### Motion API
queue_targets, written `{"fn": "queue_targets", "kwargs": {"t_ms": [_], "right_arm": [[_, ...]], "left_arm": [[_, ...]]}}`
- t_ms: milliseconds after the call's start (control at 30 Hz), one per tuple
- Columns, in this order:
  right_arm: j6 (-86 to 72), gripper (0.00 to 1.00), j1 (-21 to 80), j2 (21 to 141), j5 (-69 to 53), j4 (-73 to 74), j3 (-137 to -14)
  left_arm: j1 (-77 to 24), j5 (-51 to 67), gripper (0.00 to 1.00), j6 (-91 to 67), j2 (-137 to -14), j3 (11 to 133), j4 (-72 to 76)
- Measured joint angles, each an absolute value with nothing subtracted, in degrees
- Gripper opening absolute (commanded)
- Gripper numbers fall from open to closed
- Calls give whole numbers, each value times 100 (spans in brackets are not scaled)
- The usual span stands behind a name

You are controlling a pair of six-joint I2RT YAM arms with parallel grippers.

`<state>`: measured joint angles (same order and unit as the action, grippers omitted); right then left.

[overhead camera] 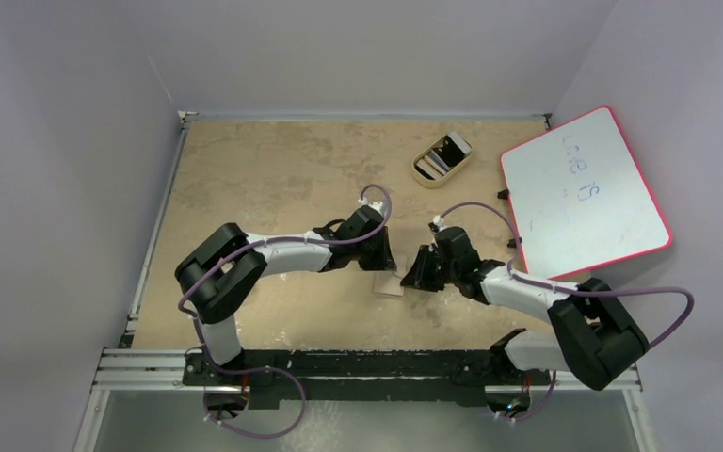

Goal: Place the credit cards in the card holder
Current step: Close the card holder at the center of the board.

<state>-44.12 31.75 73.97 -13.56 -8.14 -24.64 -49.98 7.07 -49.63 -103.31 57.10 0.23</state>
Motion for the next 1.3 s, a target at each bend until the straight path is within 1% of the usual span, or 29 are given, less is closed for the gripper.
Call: {"fn": "queue_targets", "kwargs": {"t_ms": [367,733,1133,1300], "right_arm": [[-4353,16,3175,7437,-1358,-797,-2510],[-4342,16,3175,7522,-1404,-777,-2565],[-4305,16,3173,7548,-1448,-768,-2582],[-4305,16,3168,7548,-1452,-766,-2582]], "left_arm": [[-5002,473,0,-4847,-10287,5710,-130],[-5002,499,0,-4866,-10287,5594,78],[-5076,401,4,-4875,-10252,5537,148],[-5105,362,8,-4862,-10252,5537,148]]}}
